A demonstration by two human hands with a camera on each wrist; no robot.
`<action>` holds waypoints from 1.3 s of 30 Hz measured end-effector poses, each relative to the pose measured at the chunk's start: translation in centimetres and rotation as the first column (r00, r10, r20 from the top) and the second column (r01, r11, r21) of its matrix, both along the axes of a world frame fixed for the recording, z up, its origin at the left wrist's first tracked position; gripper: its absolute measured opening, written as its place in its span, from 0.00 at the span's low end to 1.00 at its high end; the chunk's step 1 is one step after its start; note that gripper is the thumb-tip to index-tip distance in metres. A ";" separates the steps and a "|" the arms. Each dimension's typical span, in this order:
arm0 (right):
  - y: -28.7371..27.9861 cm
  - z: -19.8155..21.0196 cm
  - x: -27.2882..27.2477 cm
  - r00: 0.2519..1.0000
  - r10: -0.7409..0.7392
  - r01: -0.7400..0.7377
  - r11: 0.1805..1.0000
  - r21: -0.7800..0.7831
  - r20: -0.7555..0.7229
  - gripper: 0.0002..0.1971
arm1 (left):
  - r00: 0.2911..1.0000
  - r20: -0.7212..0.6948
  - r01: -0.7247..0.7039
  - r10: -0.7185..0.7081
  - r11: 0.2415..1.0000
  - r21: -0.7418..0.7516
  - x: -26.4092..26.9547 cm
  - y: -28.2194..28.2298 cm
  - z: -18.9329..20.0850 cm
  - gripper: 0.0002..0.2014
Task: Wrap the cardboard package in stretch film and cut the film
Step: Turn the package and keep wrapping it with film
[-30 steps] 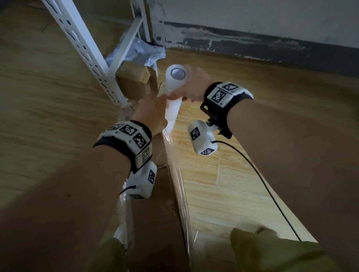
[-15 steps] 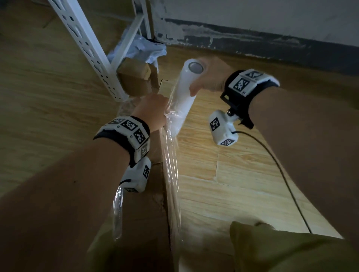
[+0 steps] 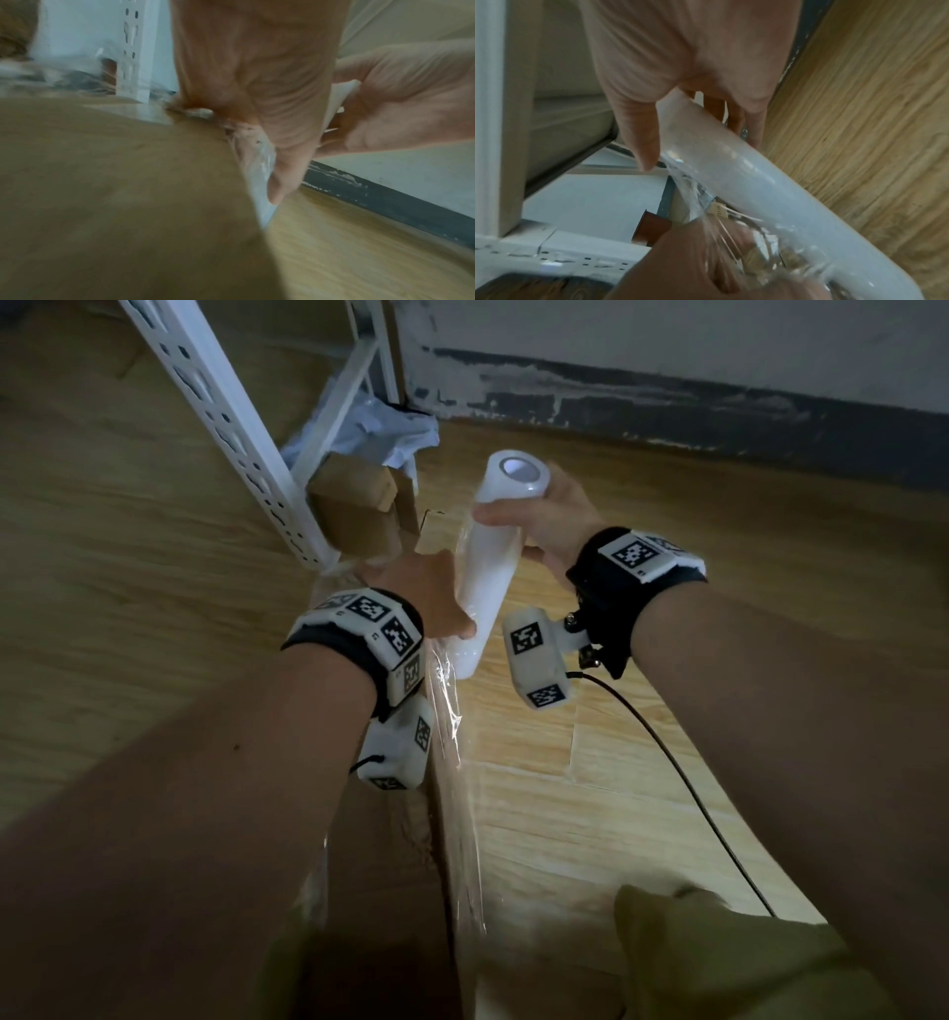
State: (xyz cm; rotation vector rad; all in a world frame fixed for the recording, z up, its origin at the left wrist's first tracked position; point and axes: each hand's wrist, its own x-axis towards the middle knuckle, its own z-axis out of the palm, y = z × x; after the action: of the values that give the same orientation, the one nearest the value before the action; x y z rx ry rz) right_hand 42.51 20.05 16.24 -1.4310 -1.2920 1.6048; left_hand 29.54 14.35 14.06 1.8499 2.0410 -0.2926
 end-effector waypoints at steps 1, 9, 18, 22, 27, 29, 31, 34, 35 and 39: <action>0.0 0.1 -0.1 0.999 0.014 -0.015 1.000 0.019 0.036 0.25 | 1.000 -0.021 0.022 -0.021 1.000 0.001 0.1 0.1 -0.1 0.24; 0.6 1.6 -0.2 0.936 0.198 -0.252 0.953 0.165 0.291 0.24 | 0.970 -0.158 0.180 -0.186 0.982 -0.054 0.5 0.0 0.3 0.09; 1.5 1.8 1.6 0.881 0.184 -0.294 0.934 0.201 0.435 0.22 | 0.985 -0.156 0.054 -0.068 0.995 -0.089 -0.2 0.1 0.3 0.03; 1.6 0.8 1.3 0.887 0.109 -0.238 0.940 0.244 0.448 0.35 | 0.995 -0.099 0.015 -0.012 1.000 0.028 0.0 0.1 -0.3 0.16; 1.3 -0.2 1.3 0.941 0.022 -0.100 0.971 0.216 0.339 0.40 | 1.000 -0.001 -0.025 0.025 0.996 0.084 0.2 0.2 -0.8 0.16; 1.3 -0.1 0.8 0.914 0.002 -0.130 0.949 0.288 0.405 0.39 | 0.998 0.021 -0.066 0.065 0.996 0.058 0.3 0.1 -0.7 0.18; 1.2 0.3 0.1 0.874 0.002 -0.193 0.918 0.345 0.485 0.38 | 0.998 -0.031 -0.052 0.053 0.999 0.014 0.3 0.1 -0.4 0.22; 1.0 0.4 -0.5 0.850 0.006 -0.236 0.898 0.371 0.527 0.37 | 0.992 -0.129 0.008 -0.013 0.999 -0.040 0.4 0.2 -0.1 0.22; 1.0 0.4 -0.6 0.849 0.015 -0.242 0.900 0.363 0.529 0.36 | 0.988 -0.153 0.017 -0.023 0.999 -0.037 0.4 0.2 -0.3 0.19; 1.2 1.5 -0.9 0.858 0.079 -0.272 0.909 0.317 0.508 0.26 | 0.985 -0.145 0.093 -0.090 0.996 0.017 -0.2 0.3 -1.2 0.09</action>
State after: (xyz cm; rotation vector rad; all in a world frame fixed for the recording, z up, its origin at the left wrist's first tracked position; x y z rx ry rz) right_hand 41.61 21.23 17.74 -1.5447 -1.9570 1.0330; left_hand 29.35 14.68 12.90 1.9932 2.0634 -0.4402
